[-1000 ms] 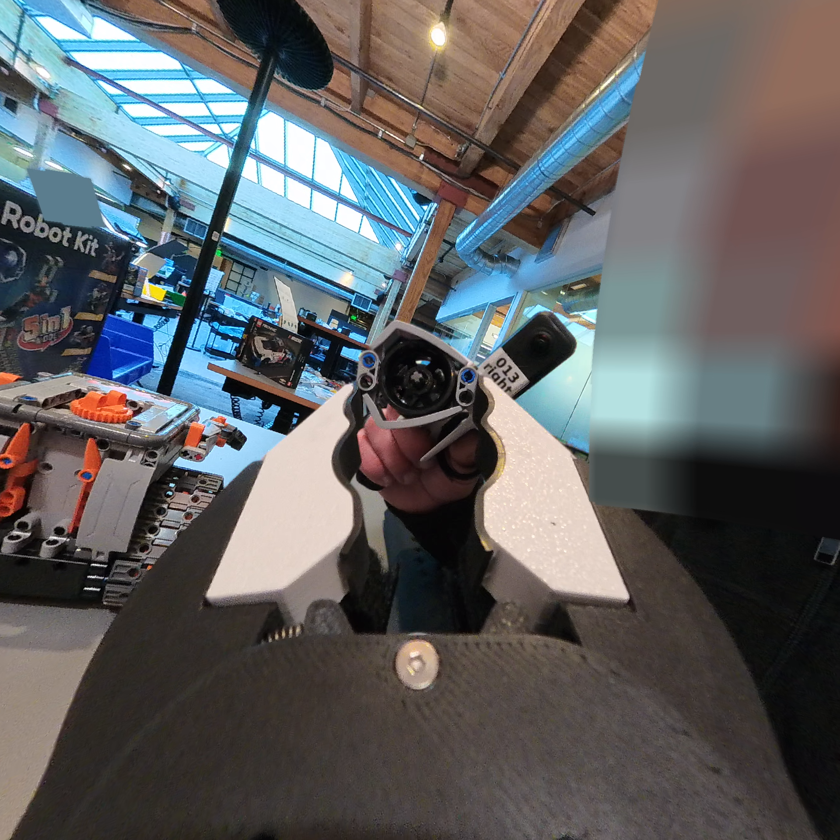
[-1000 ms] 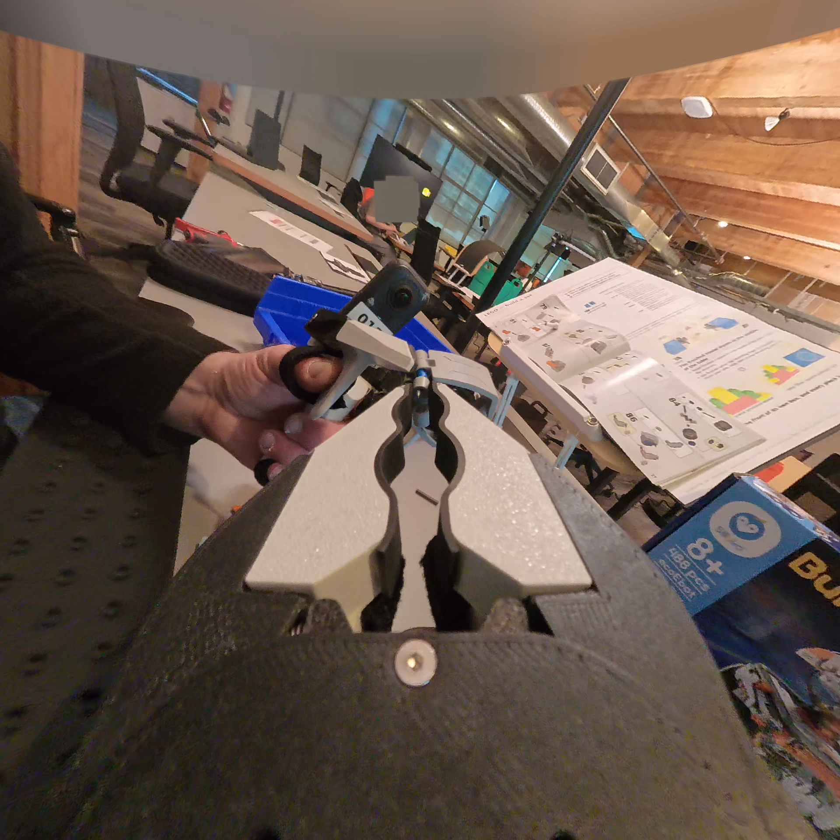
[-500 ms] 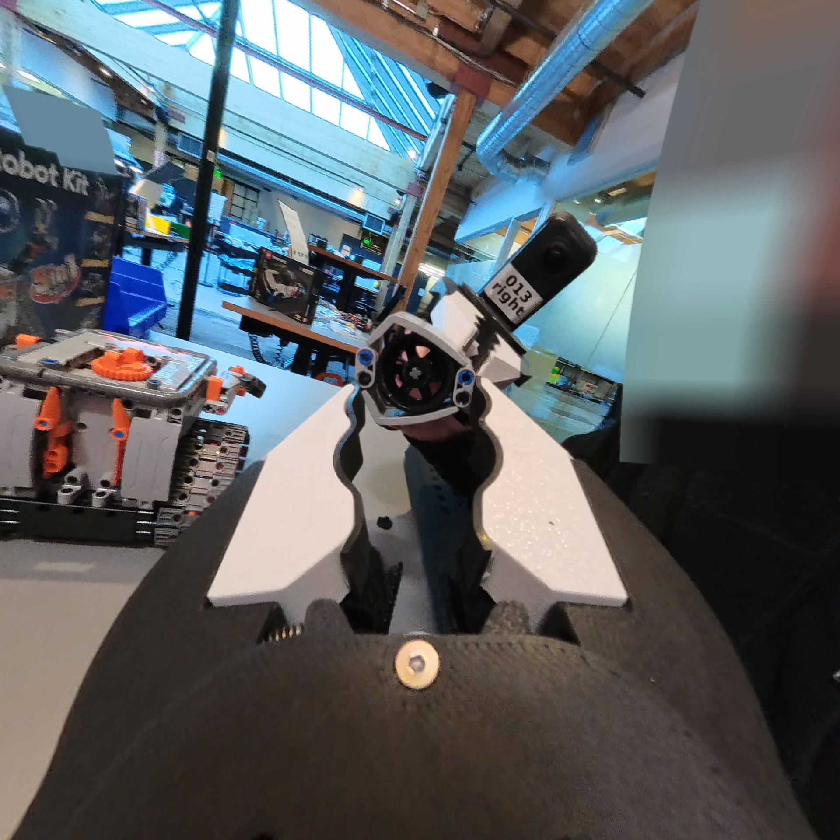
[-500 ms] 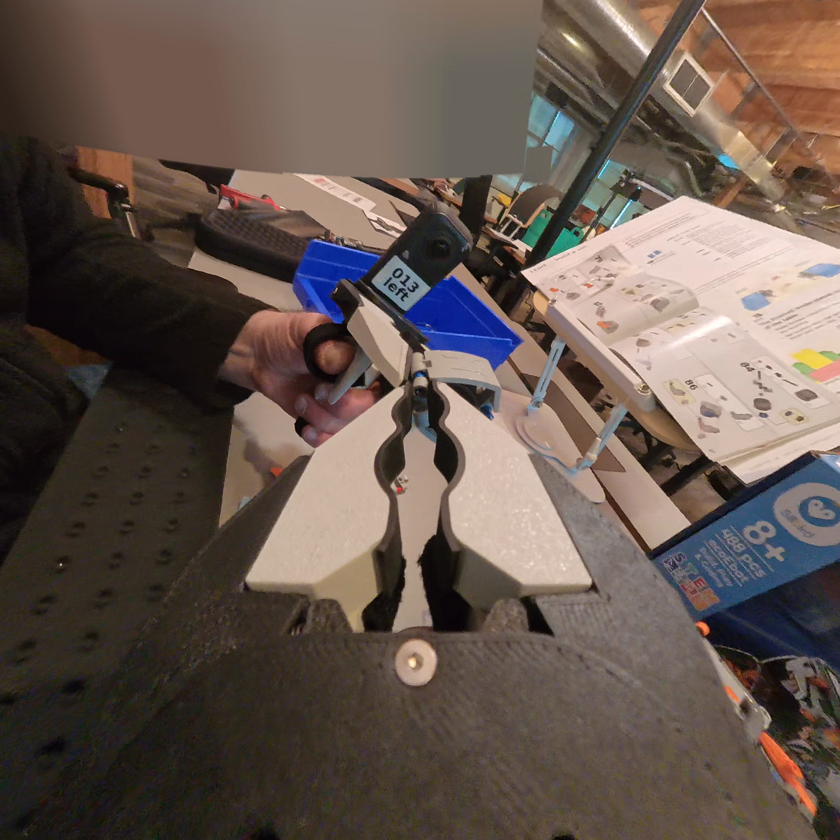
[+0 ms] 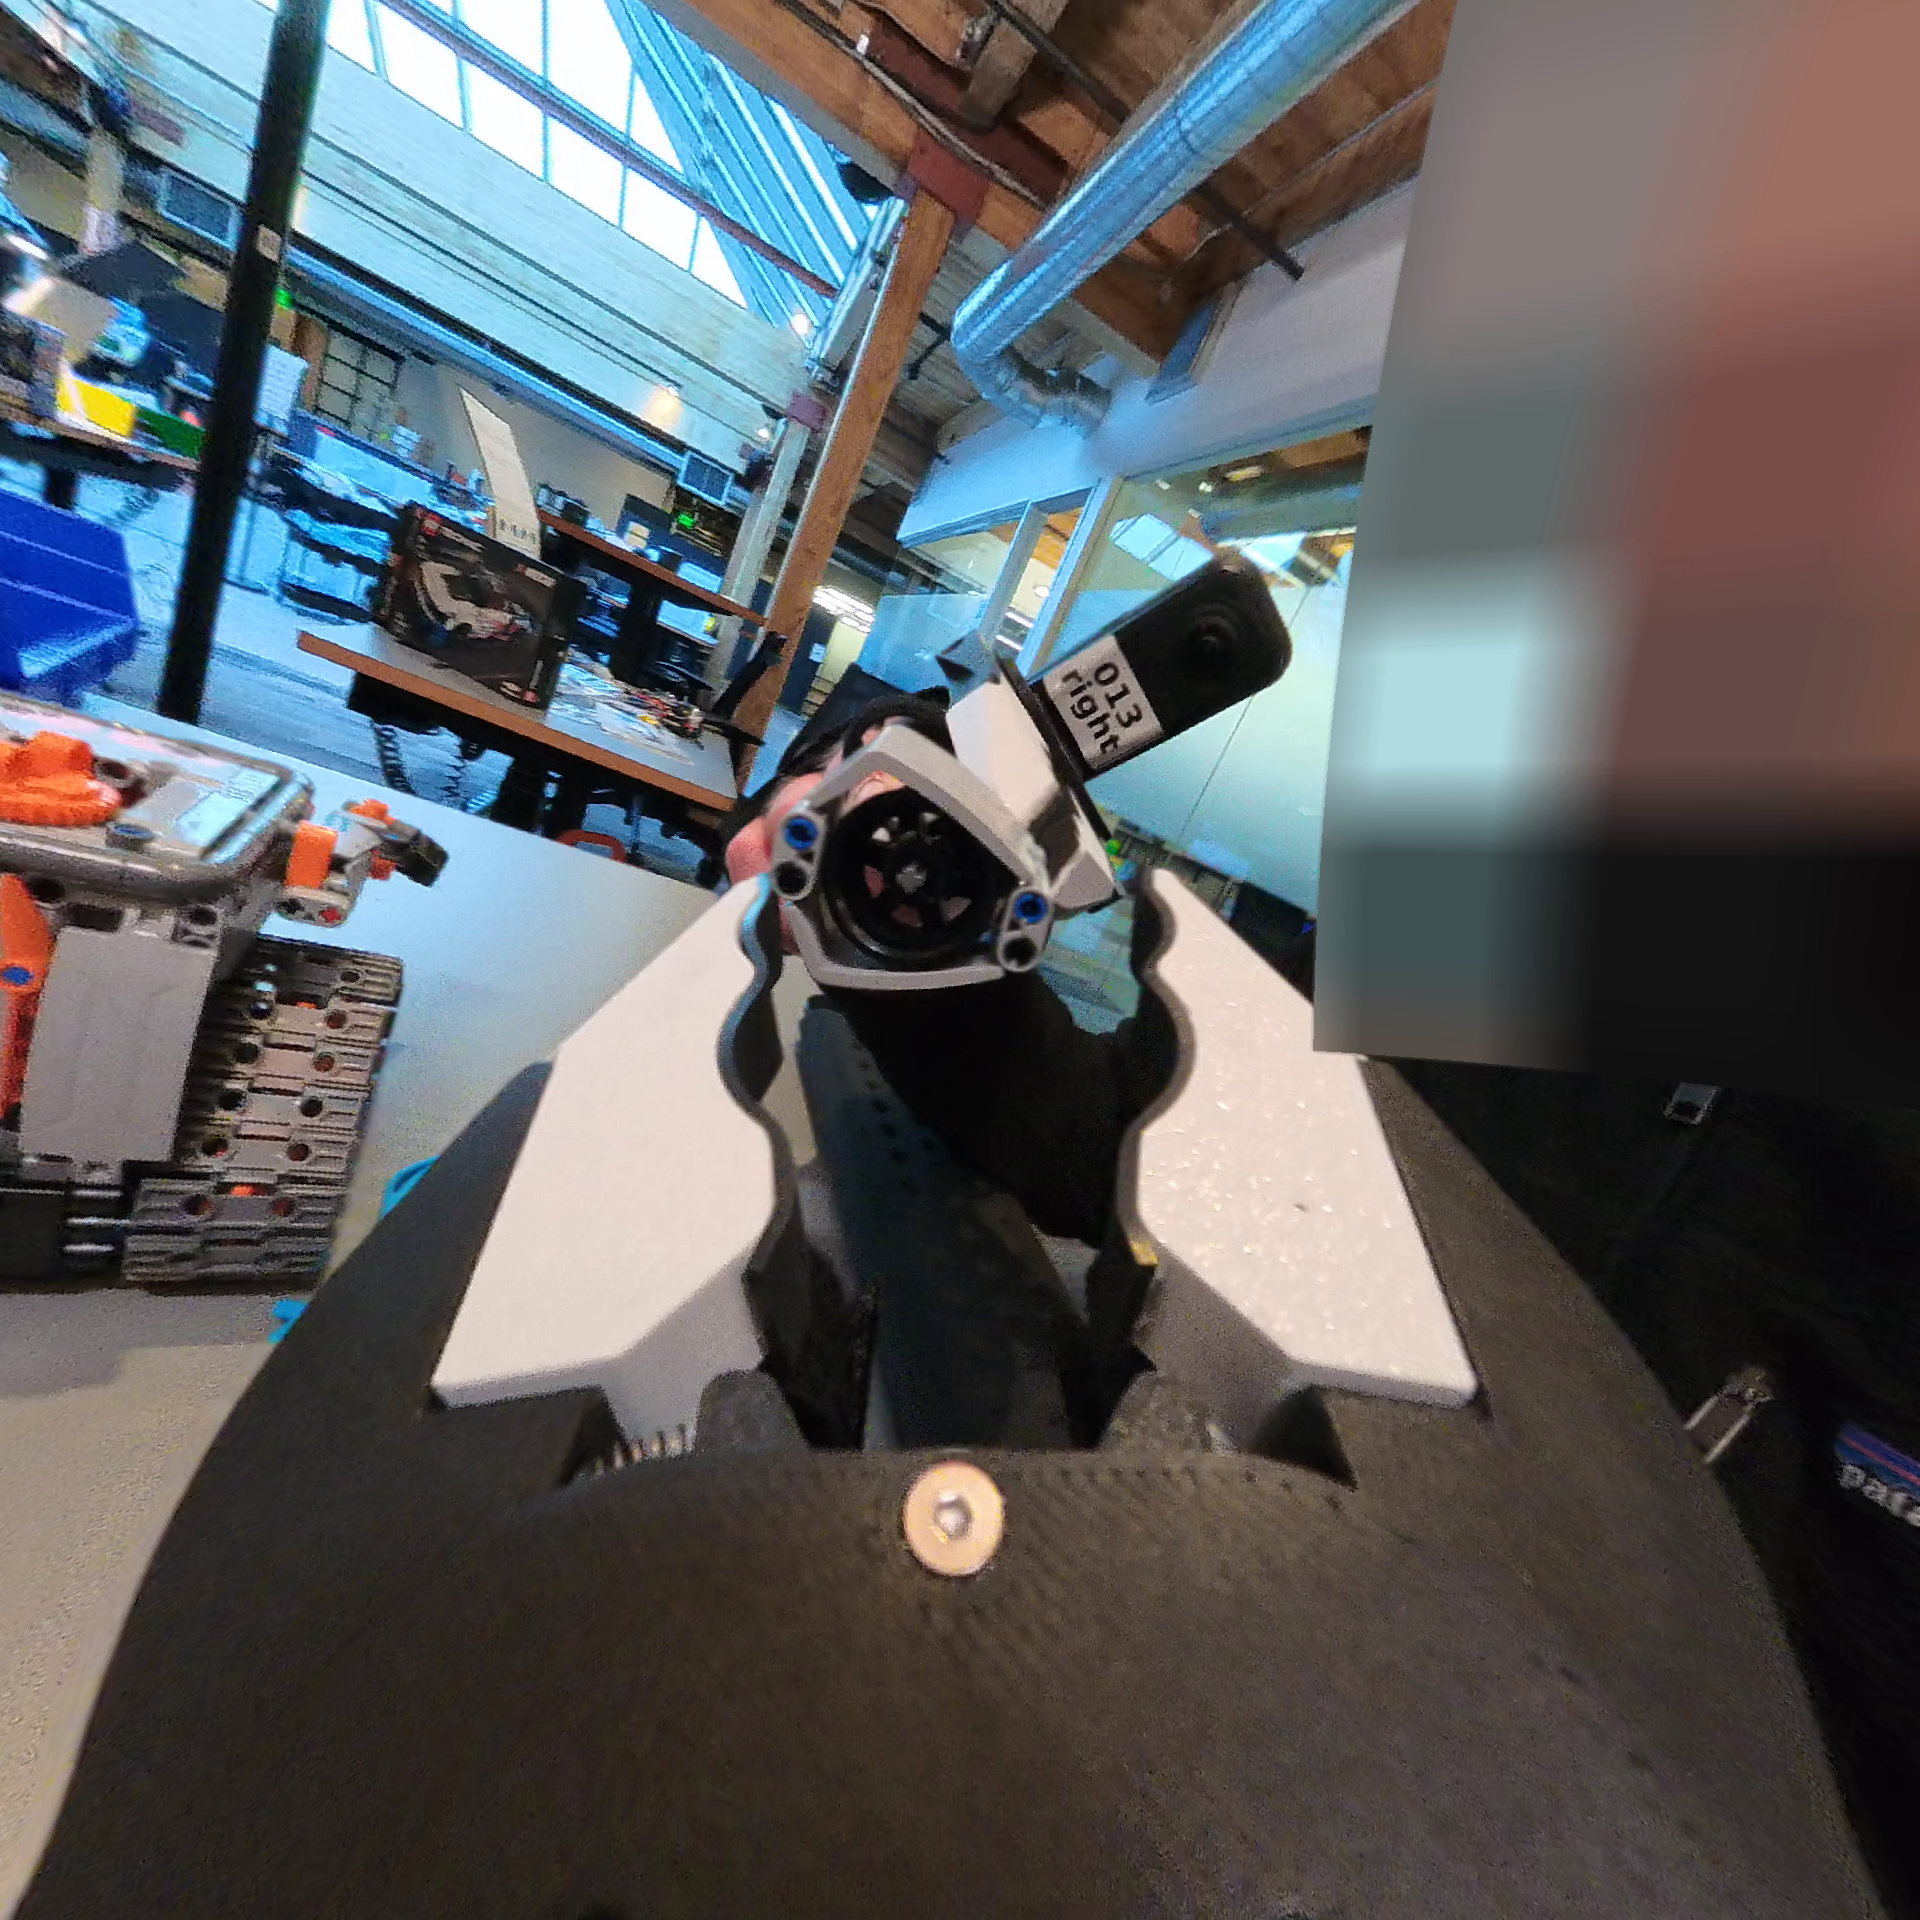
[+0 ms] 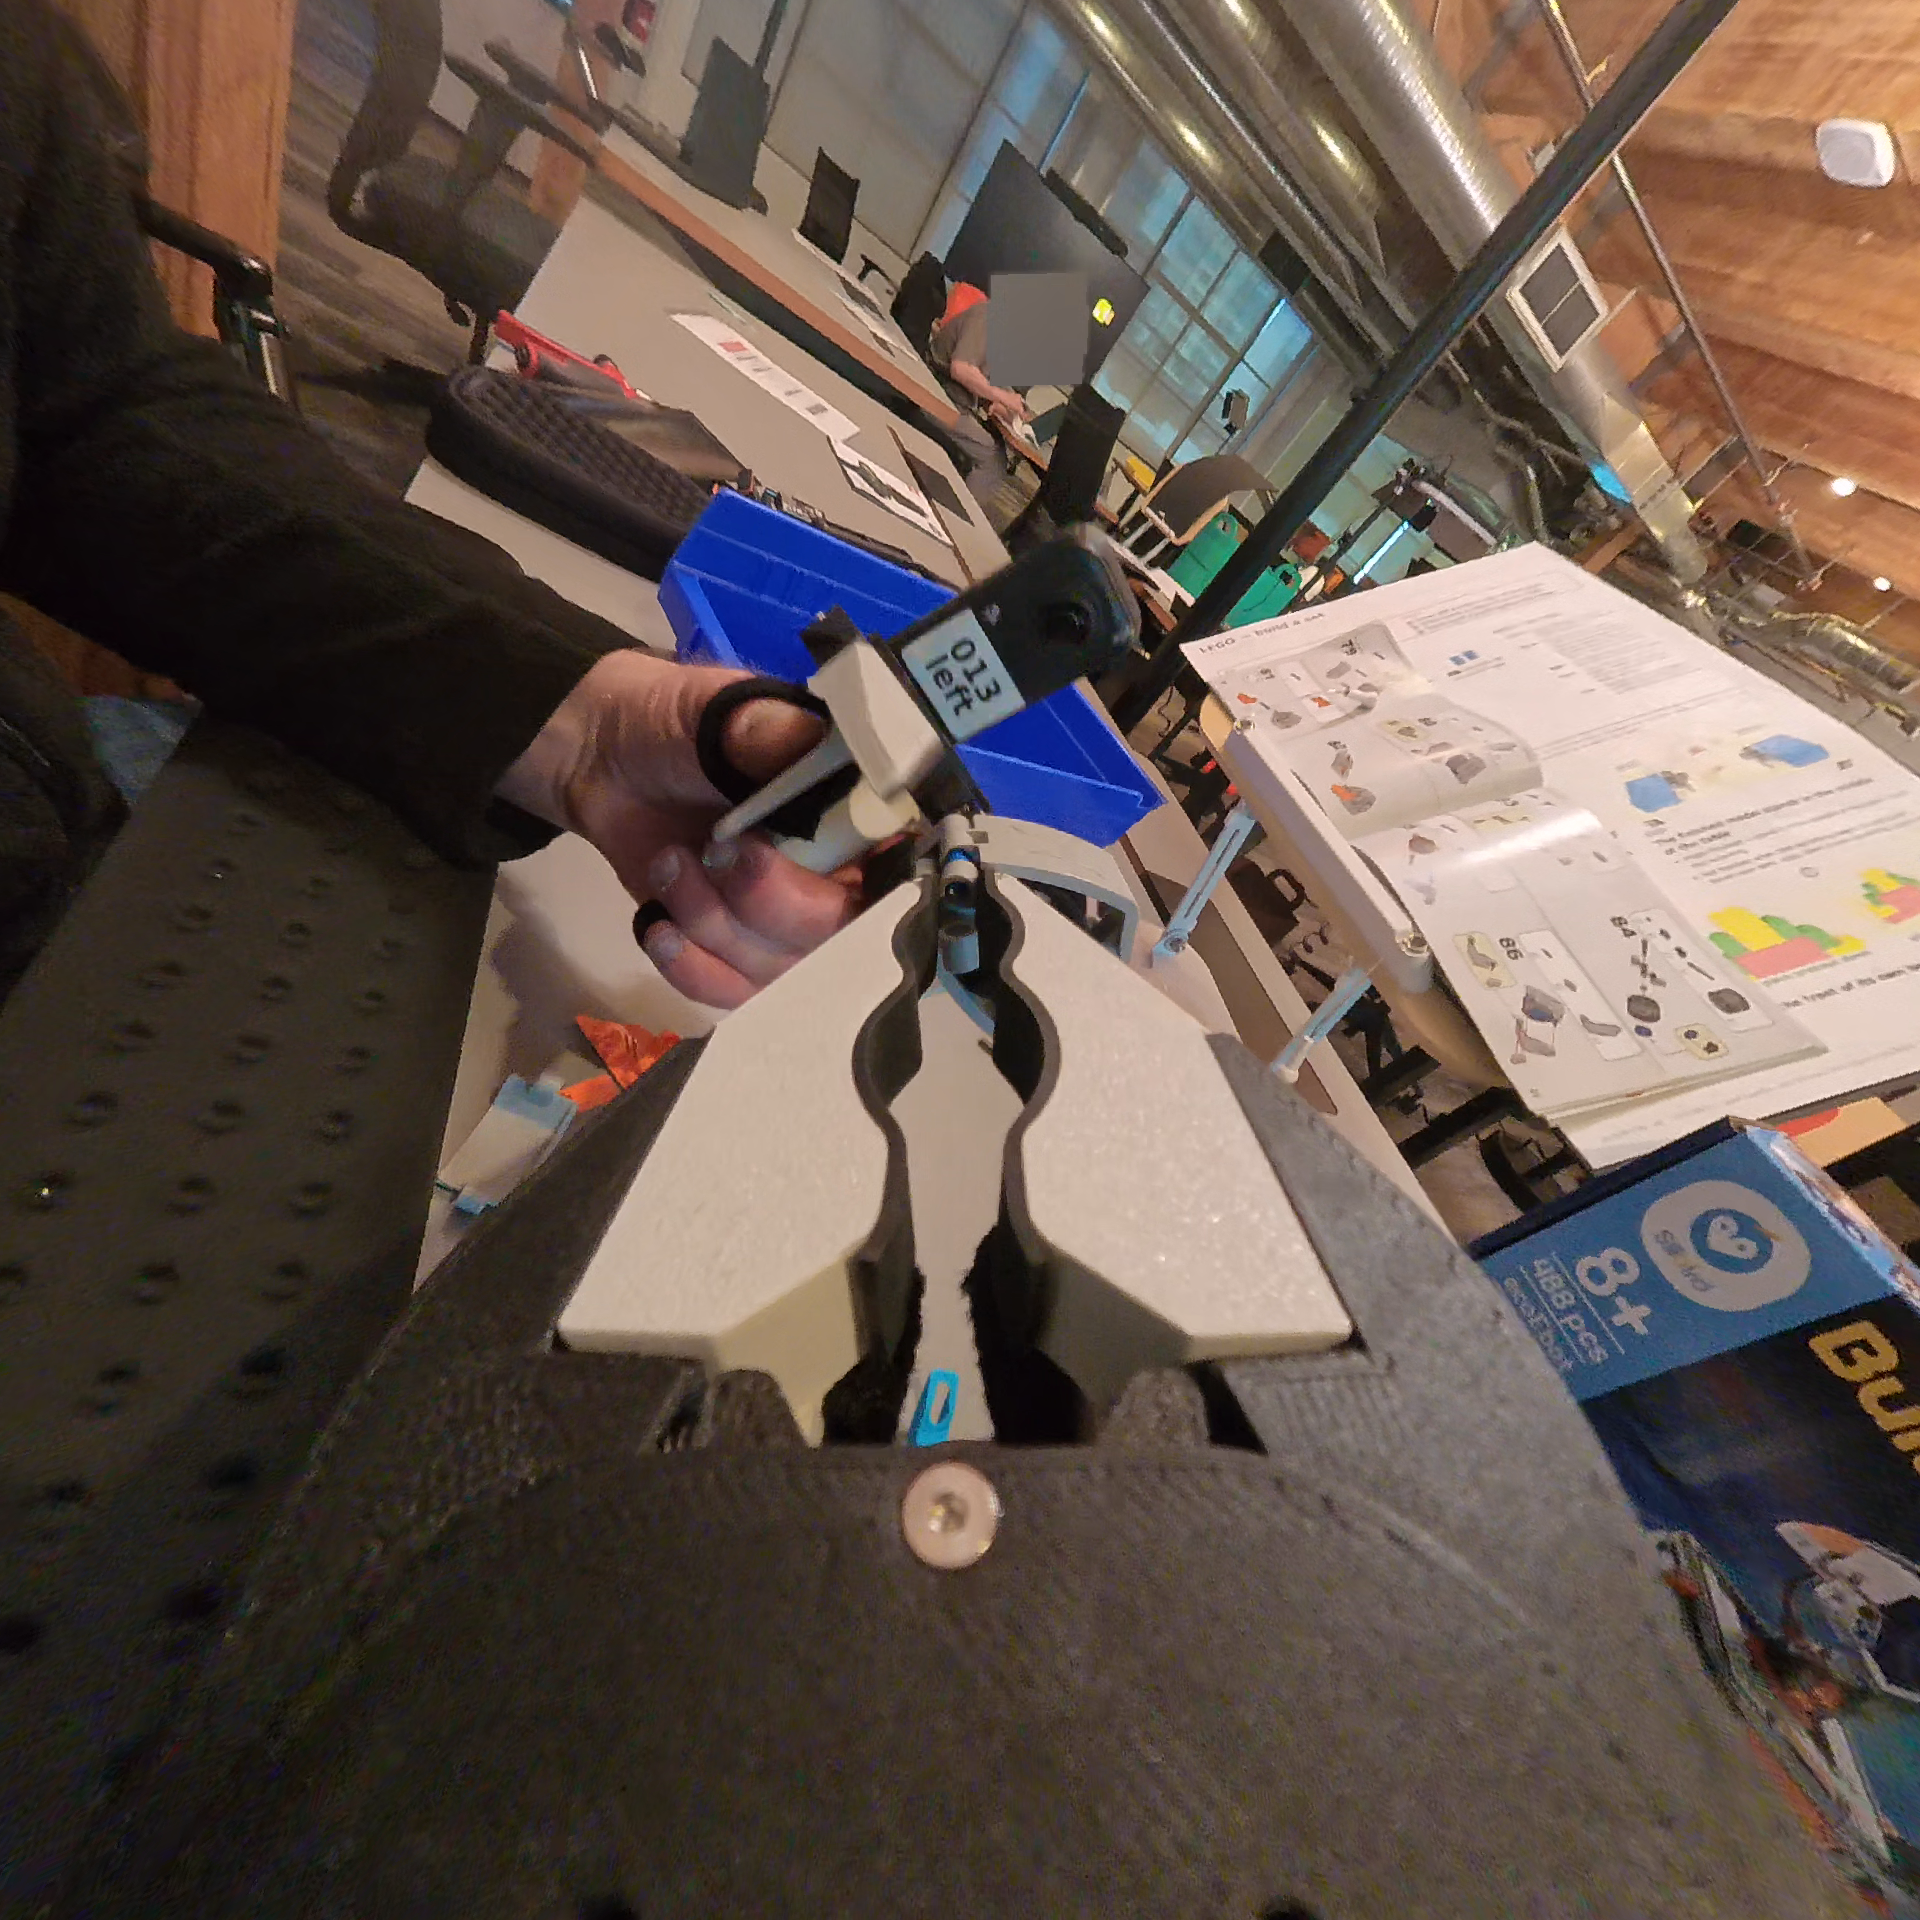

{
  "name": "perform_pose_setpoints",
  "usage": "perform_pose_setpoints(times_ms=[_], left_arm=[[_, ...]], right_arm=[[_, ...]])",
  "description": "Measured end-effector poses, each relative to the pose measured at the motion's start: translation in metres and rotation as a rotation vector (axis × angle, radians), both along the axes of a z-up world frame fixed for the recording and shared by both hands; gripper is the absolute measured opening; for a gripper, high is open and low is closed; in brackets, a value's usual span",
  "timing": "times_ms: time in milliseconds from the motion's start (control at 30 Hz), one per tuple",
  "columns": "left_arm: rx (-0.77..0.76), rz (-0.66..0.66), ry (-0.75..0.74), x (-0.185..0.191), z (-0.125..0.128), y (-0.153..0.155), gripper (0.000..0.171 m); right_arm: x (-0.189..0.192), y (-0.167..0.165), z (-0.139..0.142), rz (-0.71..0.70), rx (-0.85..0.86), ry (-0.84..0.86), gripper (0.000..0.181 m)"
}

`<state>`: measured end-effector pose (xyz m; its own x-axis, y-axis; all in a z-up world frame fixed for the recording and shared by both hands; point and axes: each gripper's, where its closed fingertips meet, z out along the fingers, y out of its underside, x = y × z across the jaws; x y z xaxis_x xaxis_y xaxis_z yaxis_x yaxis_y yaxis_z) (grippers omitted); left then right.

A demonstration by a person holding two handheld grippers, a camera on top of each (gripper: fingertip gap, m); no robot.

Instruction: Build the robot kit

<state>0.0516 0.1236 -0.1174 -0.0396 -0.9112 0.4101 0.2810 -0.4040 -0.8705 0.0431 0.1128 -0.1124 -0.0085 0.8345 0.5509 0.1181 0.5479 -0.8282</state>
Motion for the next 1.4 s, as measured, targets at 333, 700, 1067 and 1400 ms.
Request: perform_pose_setpoints(times_ms=[333,700,1067,1400], left_arm=[[0.006,0.007,-0.082,-0.003,0.006,0.001,0.047],[-0.004,0.037,-0.223,-0.012,0.021,0.006,0.046],[0.045,0.048,-0.205,-0.009,0.022,0.003,0.047],[0.083,0.055,-0.198,-0.009,0.025,-0.001,0.047]], right_arm=[[-0.002,-0.007,0.002,-0.018,0.095,0.024,0.007],[0.006,0.018,0.019,-0.078,-0.171,0.146,0.037],[0.002,0.02,0.018,0.129,-0.601,0.199,0.009],[0.002,0.032,0.016,0.14,-0.757,0.23,0.009]])
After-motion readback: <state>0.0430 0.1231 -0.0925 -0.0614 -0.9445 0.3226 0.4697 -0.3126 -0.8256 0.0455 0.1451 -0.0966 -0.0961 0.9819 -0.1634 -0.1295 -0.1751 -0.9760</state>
